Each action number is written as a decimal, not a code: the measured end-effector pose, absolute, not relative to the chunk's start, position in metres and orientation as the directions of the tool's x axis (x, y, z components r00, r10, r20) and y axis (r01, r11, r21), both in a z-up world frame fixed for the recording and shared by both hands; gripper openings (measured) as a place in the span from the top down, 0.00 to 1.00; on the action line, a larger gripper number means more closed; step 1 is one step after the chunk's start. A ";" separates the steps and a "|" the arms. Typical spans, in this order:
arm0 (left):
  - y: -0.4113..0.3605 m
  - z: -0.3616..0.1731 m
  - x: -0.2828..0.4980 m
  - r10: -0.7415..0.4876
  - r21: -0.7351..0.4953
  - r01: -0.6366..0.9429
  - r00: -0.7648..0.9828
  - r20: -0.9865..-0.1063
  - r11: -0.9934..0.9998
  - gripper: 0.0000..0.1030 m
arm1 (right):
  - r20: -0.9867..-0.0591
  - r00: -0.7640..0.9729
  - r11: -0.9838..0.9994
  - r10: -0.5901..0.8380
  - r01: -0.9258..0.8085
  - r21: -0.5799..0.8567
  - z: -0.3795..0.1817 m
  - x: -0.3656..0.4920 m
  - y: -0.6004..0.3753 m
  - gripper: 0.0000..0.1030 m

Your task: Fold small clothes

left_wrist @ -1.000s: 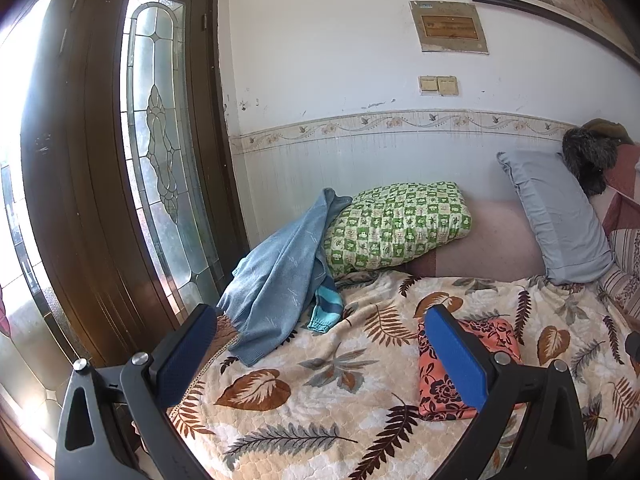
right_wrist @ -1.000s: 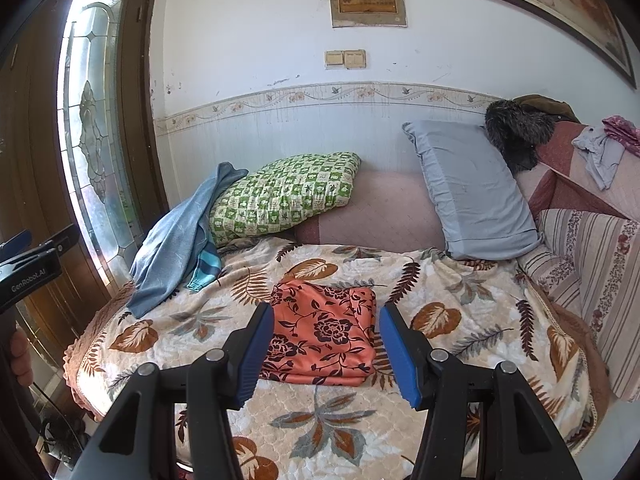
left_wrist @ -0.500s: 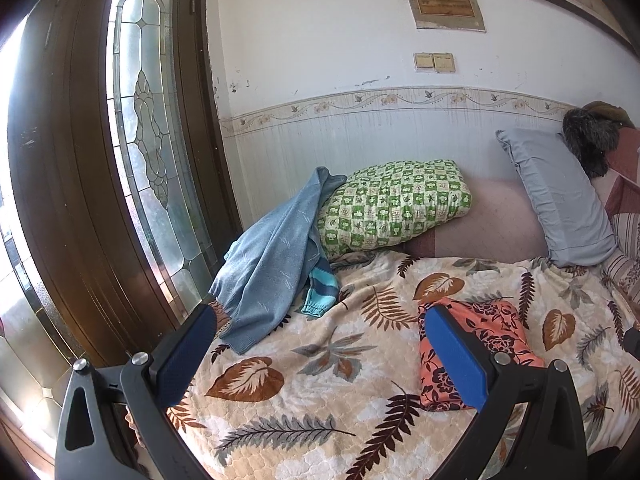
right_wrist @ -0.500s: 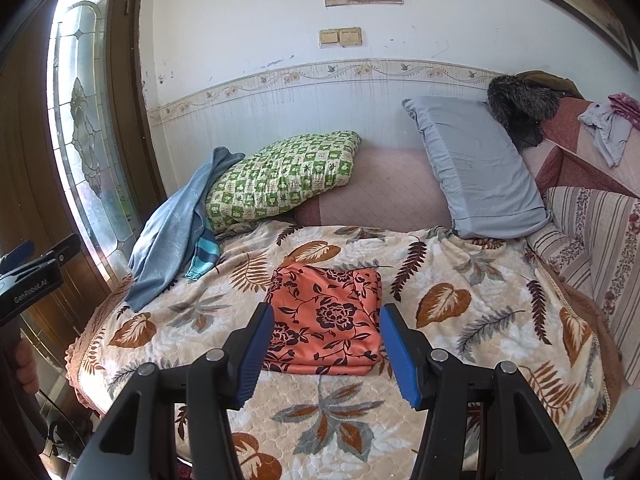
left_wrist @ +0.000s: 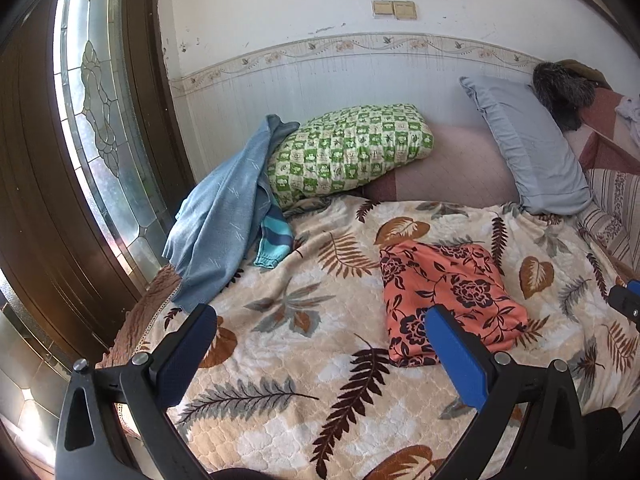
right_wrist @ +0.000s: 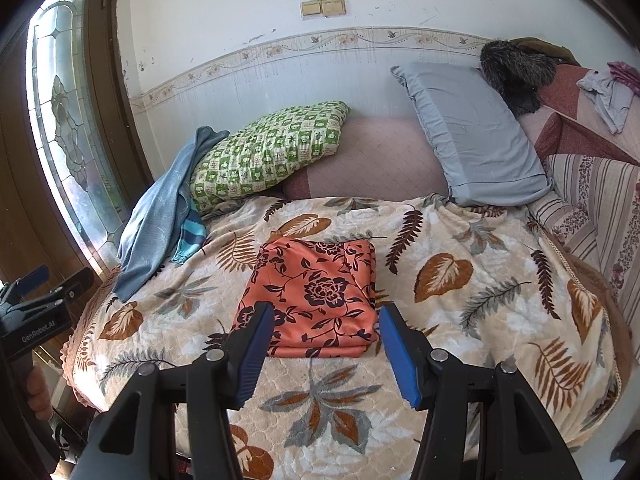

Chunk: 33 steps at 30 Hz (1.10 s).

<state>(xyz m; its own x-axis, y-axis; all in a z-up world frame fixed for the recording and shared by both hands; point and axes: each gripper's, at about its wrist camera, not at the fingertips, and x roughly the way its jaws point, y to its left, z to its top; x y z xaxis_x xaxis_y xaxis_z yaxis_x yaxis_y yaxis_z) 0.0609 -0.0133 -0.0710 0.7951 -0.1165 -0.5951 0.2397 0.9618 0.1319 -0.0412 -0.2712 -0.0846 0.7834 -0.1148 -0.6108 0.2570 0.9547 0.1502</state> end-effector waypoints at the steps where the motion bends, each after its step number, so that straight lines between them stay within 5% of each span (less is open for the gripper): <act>1: -0.015 -0.076 0.062 -0.119 0.132 0.248 0.785 -0.608 0.960 0.00 | -0.614 0.781 0.953 -0.113 0.260 0.156 -0.088 -0.041 -0.273 0.43; 33: 0.032 -0.098 0.073 -0.099 0.074 0.188 0.765 -0.636 0.979 0.00 | -0.654 0.755 0.977 -0.050 0.174 0.126 -0.099 -0.012 -0.211 0.43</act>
<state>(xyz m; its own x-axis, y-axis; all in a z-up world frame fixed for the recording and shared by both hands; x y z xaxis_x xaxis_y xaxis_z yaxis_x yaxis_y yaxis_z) 0.0733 0.0316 -0.0979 0.7652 -0.0991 -0.6361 0.1881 0.9794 0.0738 -0.0120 -0.2110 -0.0994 0.7552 -0.0503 -0.6535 0.1743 0.9766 0.1262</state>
